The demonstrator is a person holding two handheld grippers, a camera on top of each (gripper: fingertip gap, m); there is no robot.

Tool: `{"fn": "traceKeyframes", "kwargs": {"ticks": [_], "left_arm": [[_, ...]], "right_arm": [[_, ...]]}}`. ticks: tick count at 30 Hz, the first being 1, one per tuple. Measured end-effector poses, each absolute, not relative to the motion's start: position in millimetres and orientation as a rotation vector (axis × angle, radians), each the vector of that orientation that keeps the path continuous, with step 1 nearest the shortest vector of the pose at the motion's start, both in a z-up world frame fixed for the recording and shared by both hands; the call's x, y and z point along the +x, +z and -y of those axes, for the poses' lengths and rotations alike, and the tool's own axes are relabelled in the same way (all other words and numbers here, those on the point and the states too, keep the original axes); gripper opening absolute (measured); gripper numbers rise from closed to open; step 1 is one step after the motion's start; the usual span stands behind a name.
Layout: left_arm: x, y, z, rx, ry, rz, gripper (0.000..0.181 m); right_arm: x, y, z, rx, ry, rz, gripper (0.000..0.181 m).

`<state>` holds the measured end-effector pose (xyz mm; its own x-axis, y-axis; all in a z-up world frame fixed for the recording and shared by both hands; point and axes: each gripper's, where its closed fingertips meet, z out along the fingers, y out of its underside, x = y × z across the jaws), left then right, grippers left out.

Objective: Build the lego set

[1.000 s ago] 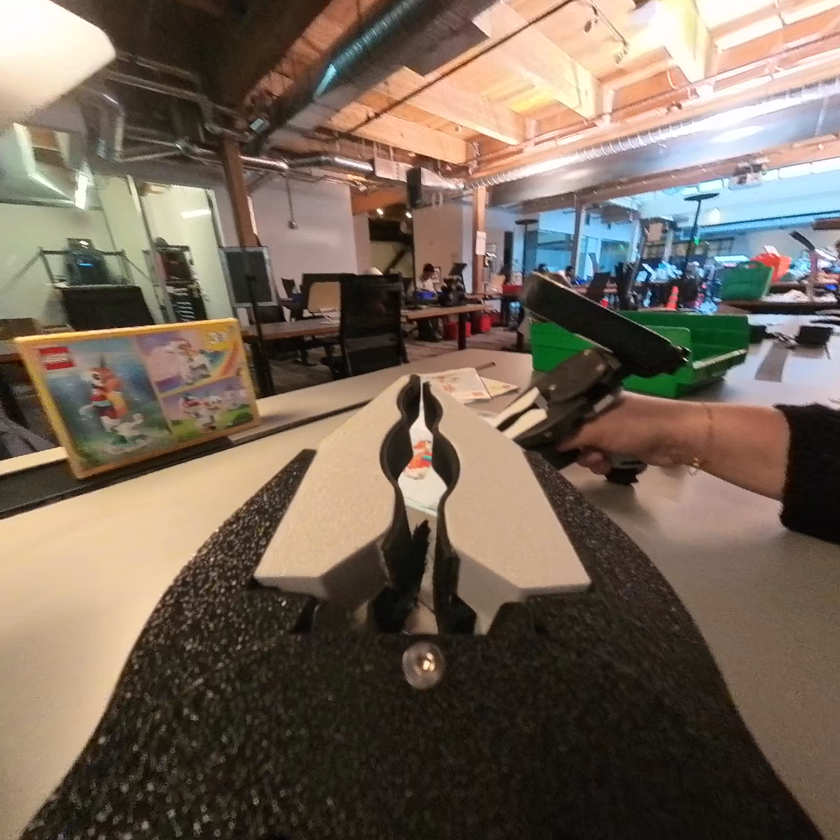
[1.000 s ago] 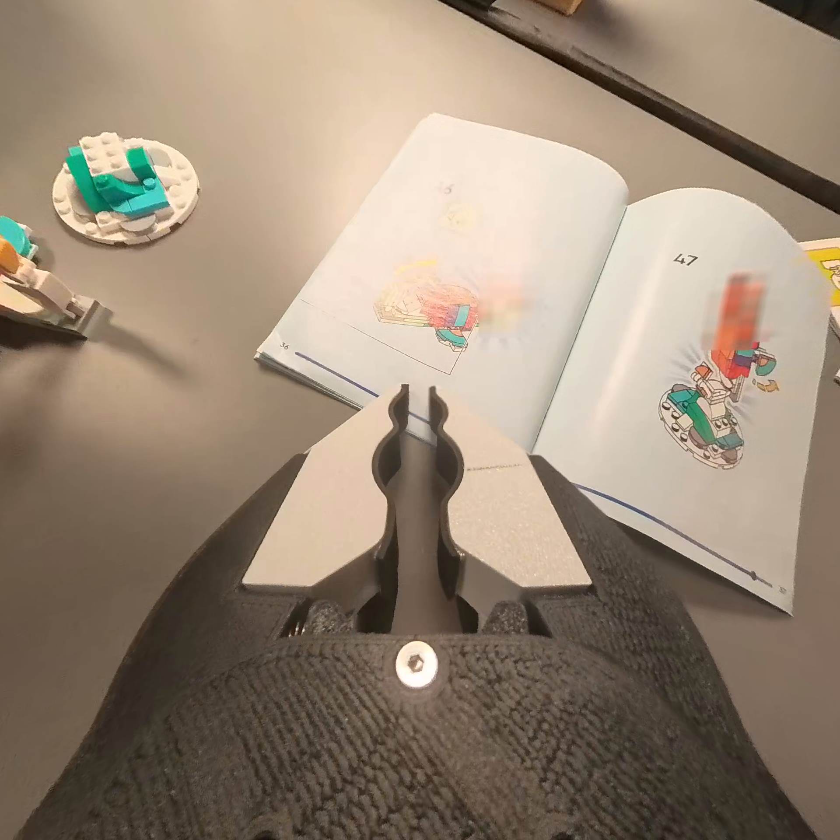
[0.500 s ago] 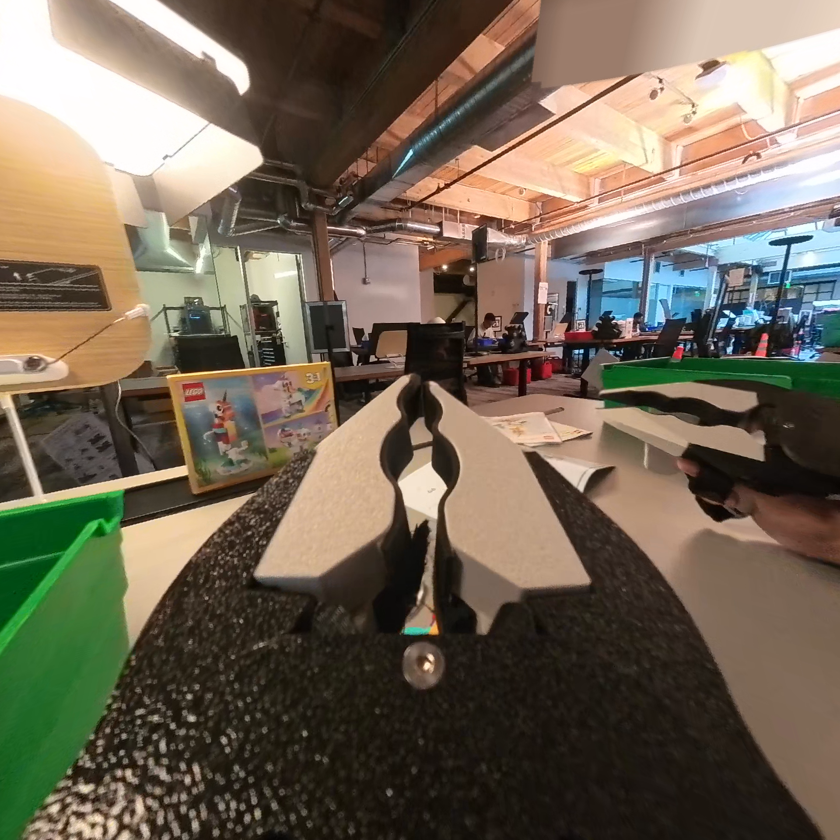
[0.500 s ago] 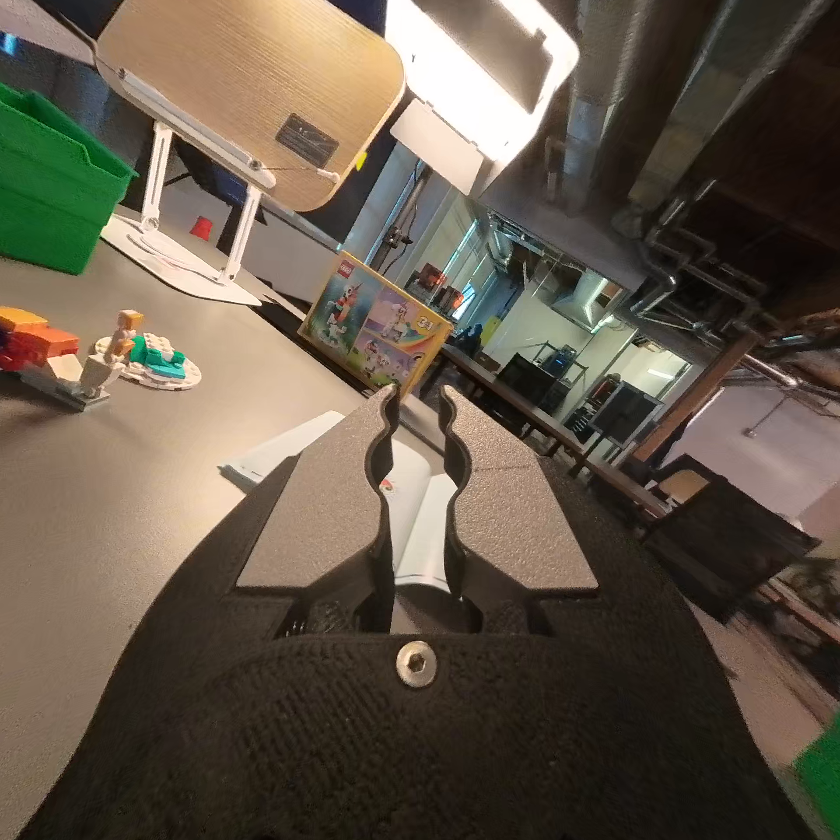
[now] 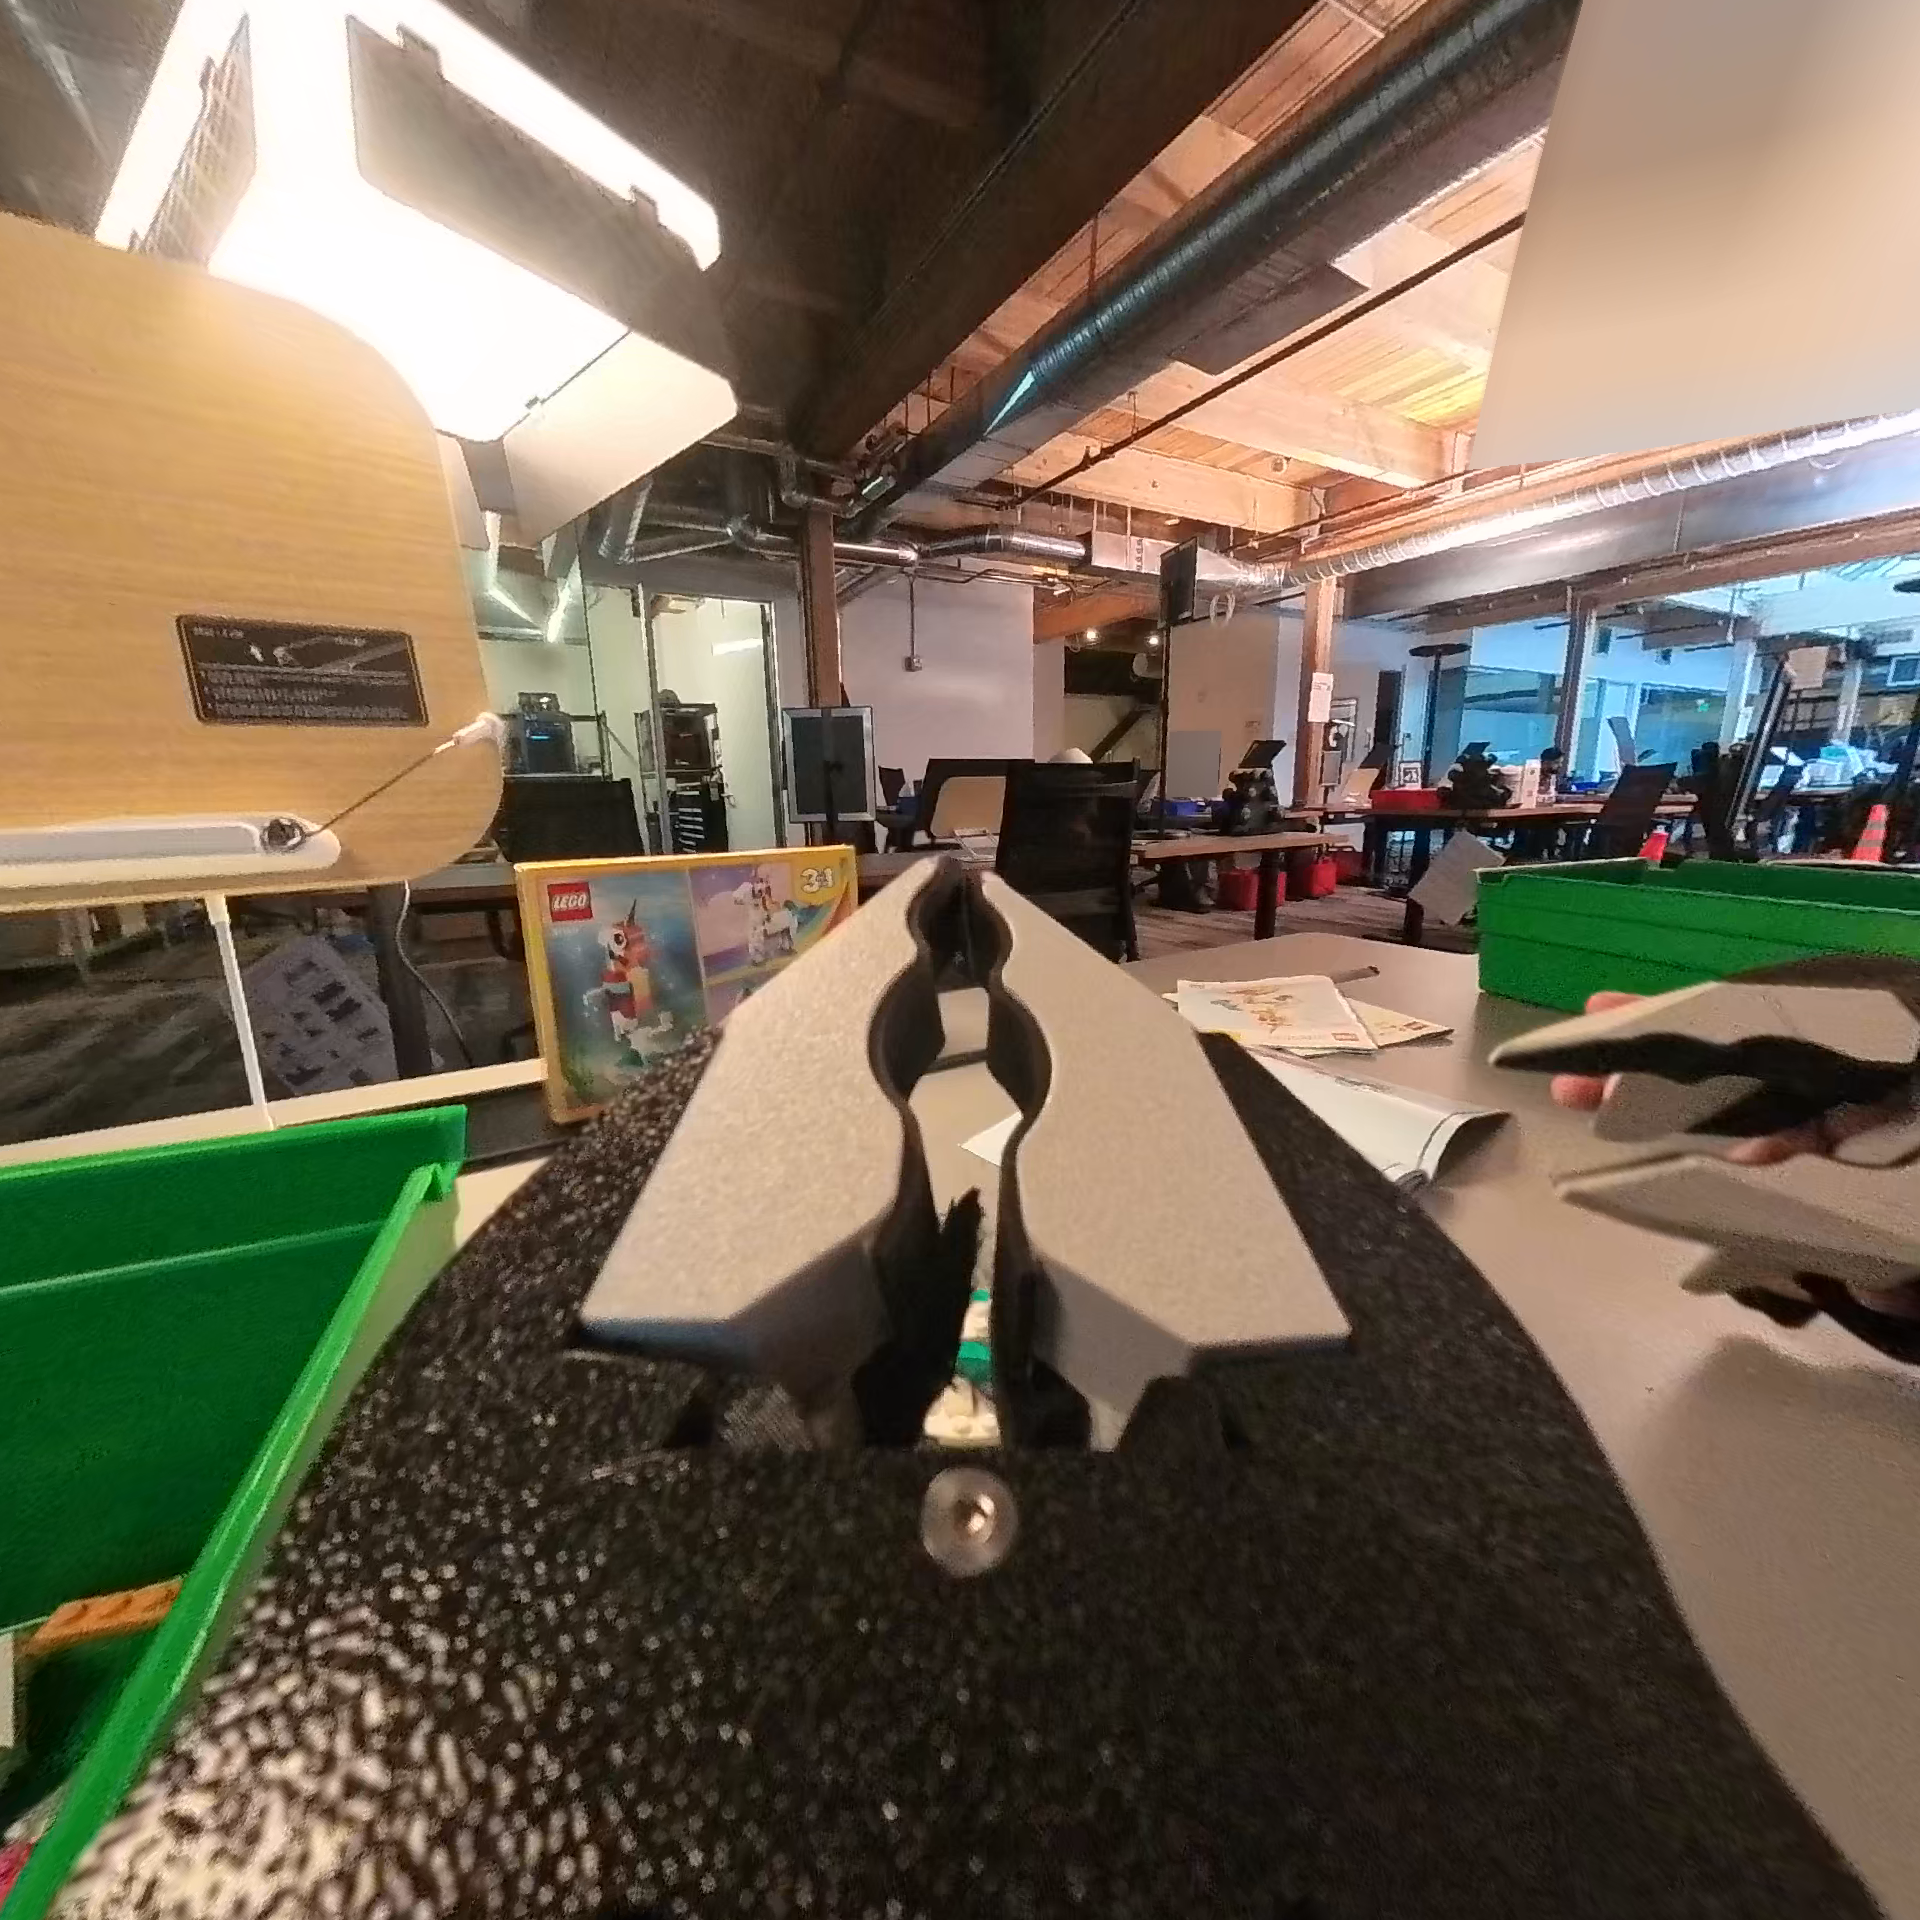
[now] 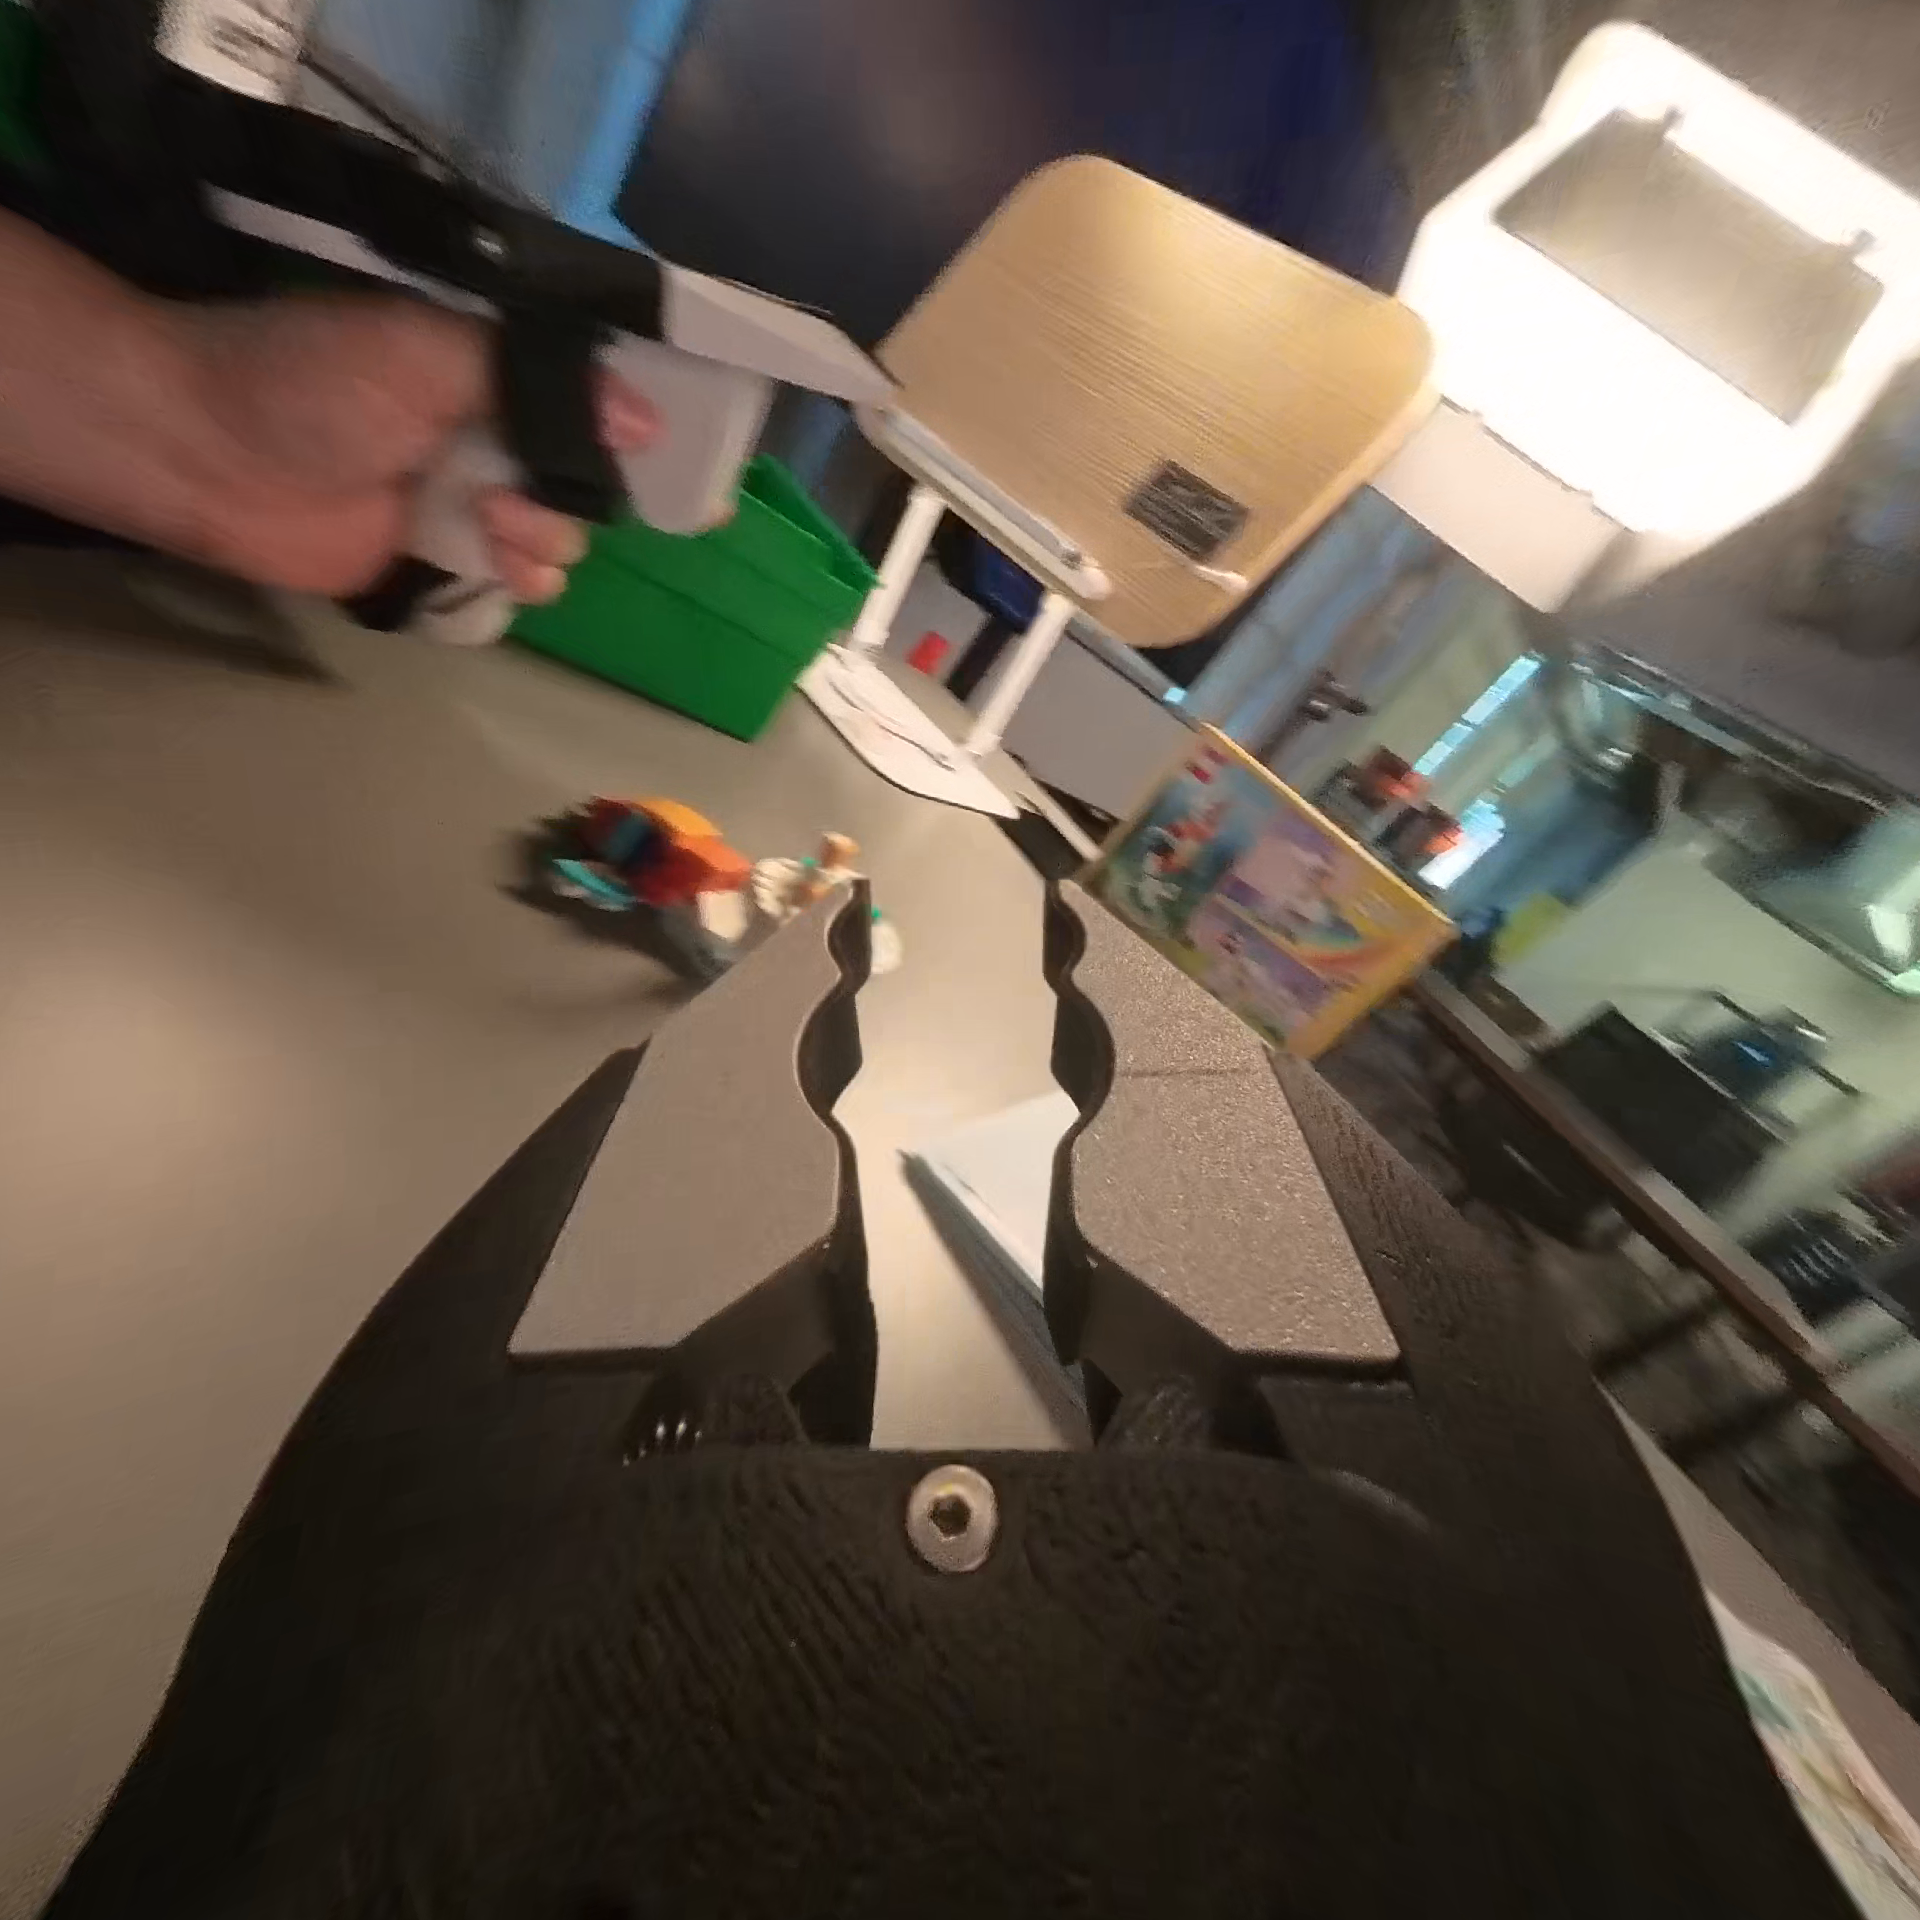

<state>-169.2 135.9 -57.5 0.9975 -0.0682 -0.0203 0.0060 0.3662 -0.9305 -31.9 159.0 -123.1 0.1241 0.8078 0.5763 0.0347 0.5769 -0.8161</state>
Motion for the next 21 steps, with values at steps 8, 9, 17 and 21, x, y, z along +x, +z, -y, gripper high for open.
{"fn": "traceKeyframes", "kwargs": {"ticks": [8,9,17,21], "left_arm": [[-162,-59,-137,-1.195,0.010,-0.126,0.000],[-163,-59,-137,-1.197,0.001,-0.119,0.000],[-156,-66,-141,-1.227,-0.070,-0.125,0.000],[-153,-67,-141,-1.229,-0.044,-0.150,0.000]], "right_arm": [[-82,-160,-155,-0.859,0.748,1.650,0.046],[-87,-163,-156,-0.866,0.759,1.670,0.046],[-107,-196,-151,-1.068,0.939,1.989,0.043],[-114,-207,-152,-1.063,0.904,2.074,0.033]]}}
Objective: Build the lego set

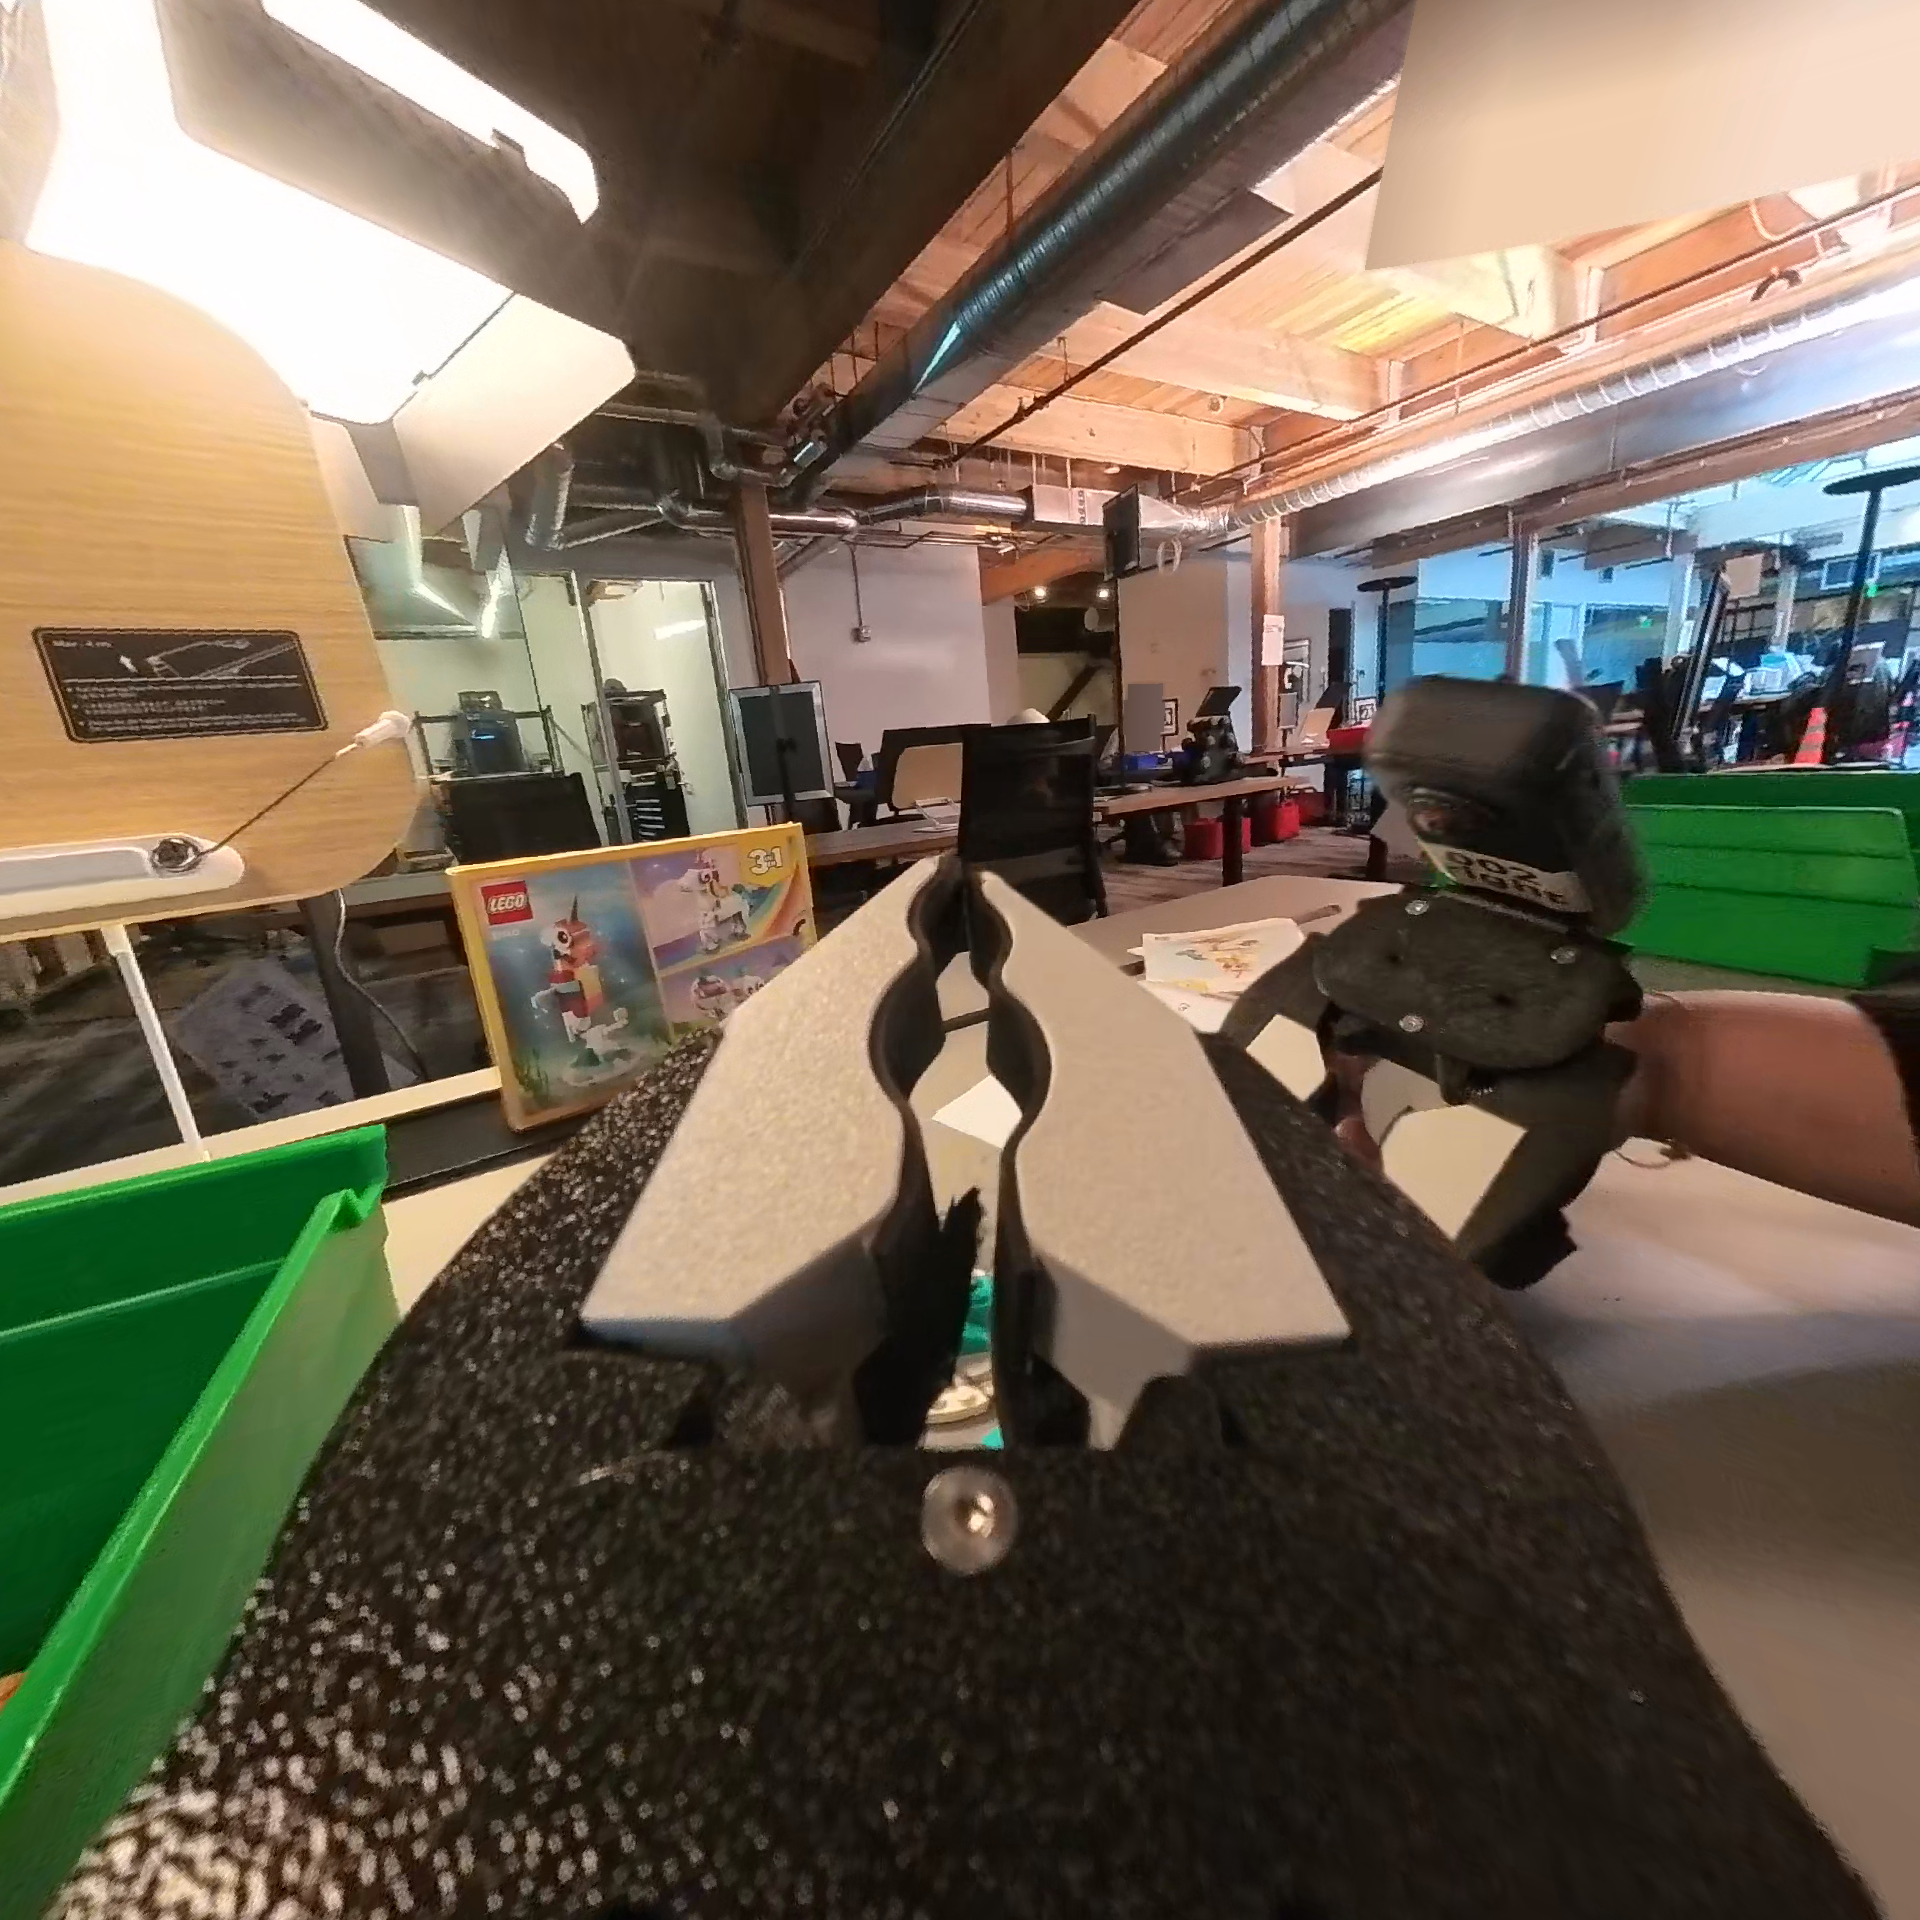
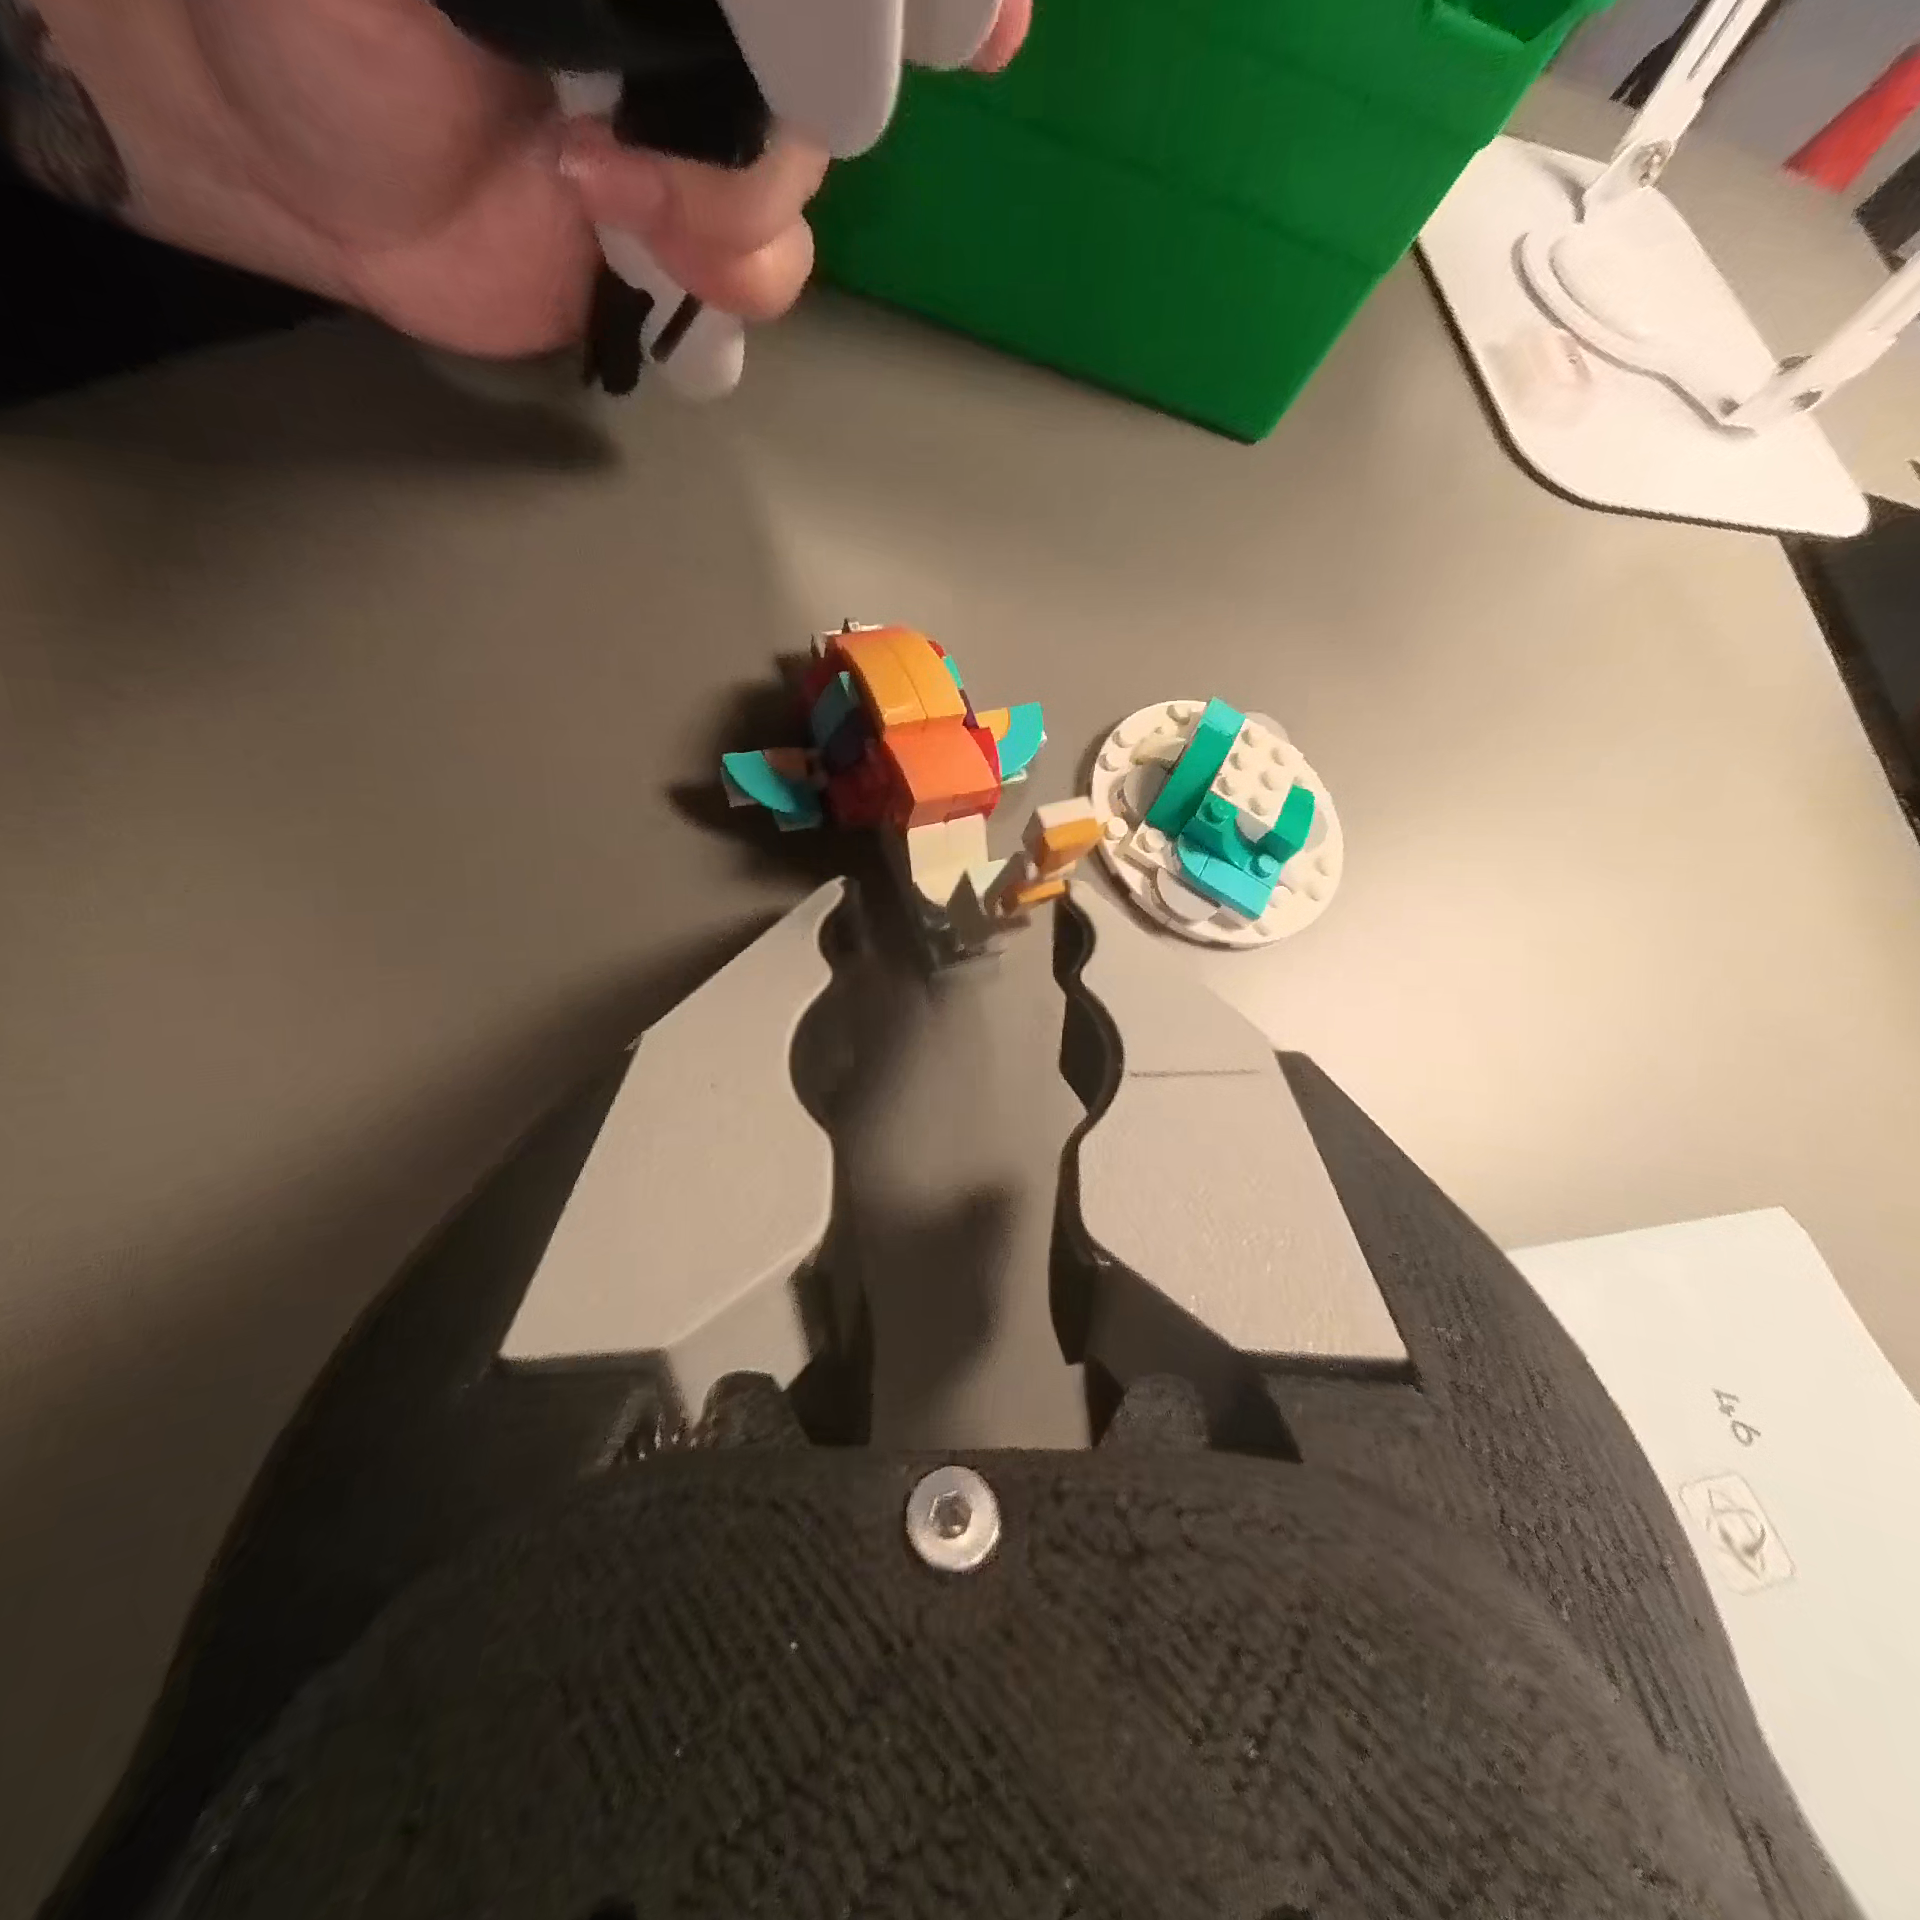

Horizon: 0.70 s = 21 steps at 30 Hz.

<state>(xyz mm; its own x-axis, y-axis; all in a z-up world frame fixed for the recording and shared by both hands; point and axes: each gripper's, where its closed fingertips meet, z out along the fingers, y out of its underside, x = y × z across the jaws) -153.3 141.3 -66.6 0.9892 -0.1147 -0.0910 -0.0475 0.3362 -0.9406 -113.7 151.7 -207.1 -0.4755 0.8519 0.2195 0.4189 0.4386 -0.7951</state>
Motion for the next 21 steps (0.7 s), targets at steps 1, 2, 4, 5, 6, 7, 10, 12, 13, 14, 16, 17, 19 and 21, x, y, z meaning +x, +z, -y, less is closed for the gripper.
{"fn": "traceKeyframes", "kwargs": {"ticks": [1,2,4,5,6,7,10,12,13,14,16,17,19,21], "left_arm": [[-153,-67,-141,-1.230,-0.042,-0.152,0.000],[-153,-67,-142,-1.232,-0.043,-0.152,0.000],[-153,-70,-144,-1.247,-0.057,-0.146,0.000],[-153,-71,-145,-1.255,-0.064,-0.142,0.000],[-154,-72,-145,-1.258,-0.069,-0.139,0.000],[-154,-73,-146,-1.261,-0.074,-0.138,0.000],[-155,-74,-146,-1.267,-0.073,-0.134,0.000],[-156,-74,-146,-1.267,-0.073,-0.129,0.000],[-157,-74,-146,-1.267,-0.075,-0.126,0.000],[-157,-74,-146,-1.268,-0.078,-0.124,0.000],[-156,-75,-147,-1.272,-0.084,-0.123,0.000],[-155,-76,-147,-1.273,-0.087,-0.125,0.000],[-152,-77,-147,-1.277,-0.093,-0.132,0.000],[-150,-78,-147,-1.282,-0.097,-0.138,0.000]], "right_arm": [[-114,-207,-152,-1.061,0.910,2.082,0.030],[-114,-208,-151,-1.061,0.924,2.092,0.024],[-113,-207,-149,-1.051,0.941,2.099,0.017],[-112,-205,-149,-1.041,0.937,2.088,0.012],[-112,-204,-150,-1.035,0.926,2.072,0.006],[-111,-203,-150,-1.036,0.917,2.060,0.006],[-102,-202,-150,-1.051,0.908,2.029,0.006],[-93,-200,-152,-1.072,0.895,1.998,0.006],[-87,-199,-153,-1.083,0.887,1.980,0.006],[-80,-198,-155,-1.096,0.879,1.962,0.006],[-64,-197,-156,-1.126,0.864,1.924,0.006],[-55,-196,-157,-1.146,0.857,1.904,0.006],[-35,-195,-158,-1.192,0.840,1.867,0.006],[-17,-192,-159,-1.235,0.842,1.814,0.006]]}}
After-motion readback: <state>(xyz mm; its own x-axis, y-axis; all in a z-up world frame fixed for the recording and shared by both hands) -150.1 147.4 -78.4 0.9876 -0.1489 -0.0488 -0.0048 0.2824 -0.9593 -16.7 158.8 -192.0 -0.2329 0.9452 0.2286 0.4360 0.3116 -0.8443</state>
